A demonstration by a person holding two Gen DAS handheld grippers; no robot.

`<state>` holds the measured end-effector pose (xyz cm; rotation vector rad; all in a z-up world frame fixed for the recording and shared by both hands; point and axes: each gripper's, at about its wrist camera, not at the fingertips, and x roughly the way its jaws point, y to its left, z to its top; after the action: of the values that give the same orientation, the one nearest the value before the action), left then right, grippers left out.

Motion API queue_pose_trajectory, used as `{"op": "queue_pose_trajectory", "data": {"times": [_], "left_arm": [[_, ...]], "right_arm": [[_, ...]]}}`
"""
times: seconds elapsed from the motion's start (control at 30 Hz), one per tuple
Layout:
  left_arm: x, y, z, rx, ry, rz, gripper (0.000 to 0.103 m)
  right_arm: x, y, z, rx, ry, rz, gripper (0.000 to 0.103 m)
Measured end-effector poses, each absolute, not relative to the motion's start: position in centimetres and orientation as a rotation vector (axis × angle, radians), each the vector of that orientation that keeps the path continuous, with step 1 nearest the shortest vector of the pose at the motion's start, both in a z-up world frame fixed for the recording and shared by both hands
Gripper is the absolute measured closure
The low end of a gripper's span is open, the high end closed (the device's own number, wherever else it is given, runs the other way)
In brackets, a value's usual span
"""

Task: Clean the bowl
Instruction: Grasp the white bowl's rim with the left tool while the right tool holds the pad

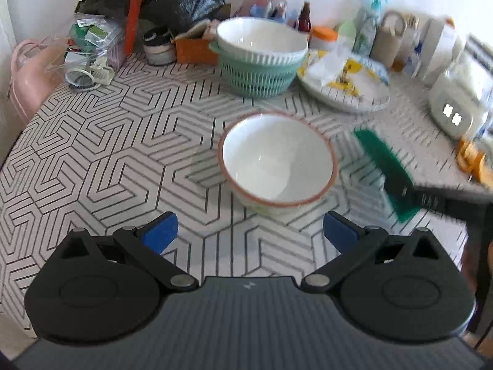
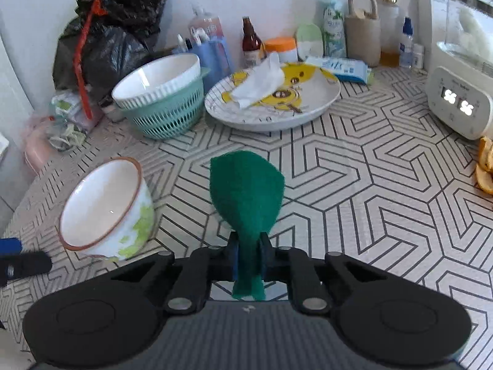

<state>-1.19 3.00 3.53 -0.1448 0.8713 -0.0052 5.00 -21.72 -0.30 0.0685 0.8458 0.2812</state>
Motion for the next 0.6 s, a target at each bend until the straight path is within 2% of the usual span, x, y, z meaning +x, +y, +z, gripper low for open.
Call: {"op": "queue_pose_trajectory", "data": {"times": [0.53,0.6], "left_arm": [[4.2,3.8,0.3,-0.25,0.936,0.056,0.003],[4.5,3.8,-0.2,-0.246,0.942,0.062,0.015]], "right_arm": [[2.0,-19.4,2.0,0.059,0.81,0.4,0.089],[1.9,-19.5,1.8,0.057,0.813,0.388,0.089]]}}
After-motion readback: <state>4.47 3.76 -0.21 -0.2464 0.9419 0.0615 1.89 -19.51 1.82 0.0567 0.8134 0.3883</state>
